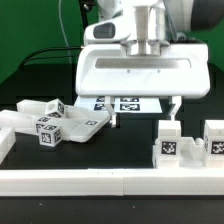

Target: Assemble chair

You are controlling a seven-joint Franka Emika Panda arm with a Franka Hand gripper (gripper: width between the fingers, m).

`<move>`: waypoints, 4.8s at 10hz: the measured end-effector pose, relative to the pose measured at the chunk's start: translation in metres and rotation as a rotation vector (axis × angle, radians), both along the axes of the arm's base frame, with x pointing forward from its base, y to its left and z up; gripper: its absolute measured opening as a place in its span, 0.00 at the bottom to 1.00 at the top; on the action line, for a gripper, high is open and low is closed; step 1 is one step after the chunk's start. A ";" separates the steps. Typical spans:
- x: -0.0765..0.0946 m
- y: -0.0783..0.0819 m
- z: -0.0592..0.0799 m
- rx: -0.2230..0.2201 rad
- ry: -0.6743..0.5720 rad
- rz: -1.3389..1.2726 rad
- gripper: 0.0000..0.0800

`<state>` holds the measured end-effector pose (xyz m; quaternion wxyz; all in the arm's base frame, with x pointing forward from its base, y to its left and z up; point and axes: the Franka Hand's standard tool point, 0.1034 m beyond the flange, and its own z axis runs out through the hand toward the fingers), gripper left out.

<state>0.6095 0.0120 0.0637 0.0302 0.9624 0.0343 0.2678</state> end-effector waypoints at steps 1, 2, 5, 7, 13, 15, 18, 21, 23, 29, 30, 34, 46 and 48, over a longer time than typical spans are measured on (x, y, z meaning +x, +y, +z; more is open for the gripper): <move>-0.002 0.006 -0.016 0.000 -0.030 0.011 0.81; -0.006 0.014 -0.025 0.024 -0.007 0.008 0.81; 0.002 0.031 -0.035 0.057 0.027 0.015 0.81; 0.004 0.031 -0.040 0.057 0.029 0.013 0.81; 0.006 0.035 -0.048 0.055 0.033 0.018 0.58; 0.006 0.029 -0.048 0.049 0.031 0.010 0.33; 0.008 0.020 -0.048 0.042 0.027 -0.004 0.04; 0.008 0.019 -0.047 0.041 0.027 -0.006 0.04; -0.002 0.009 -0.035 0.058 0.073 -0.013 0.04; -0.027 0.006 0.043 0.156 0.553 -0.021 0.04; -0.022 0.006 0.050 0.138 0.626 -0.015 0.04; -0.025 0.014 0.044 0.158 0.875 0.002 0.04; -0.046 -0.002 0.009 0.128 1.454 -0.116 0.04; -0.046 -0.004 0.005 0.129 1.445 -0.128 0.04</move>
Offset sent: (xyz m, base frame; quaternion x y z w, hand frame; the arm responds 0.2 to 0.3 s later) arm 0.0218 0.0216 -0.0141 0.0121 -0.0115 0.0216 0.9996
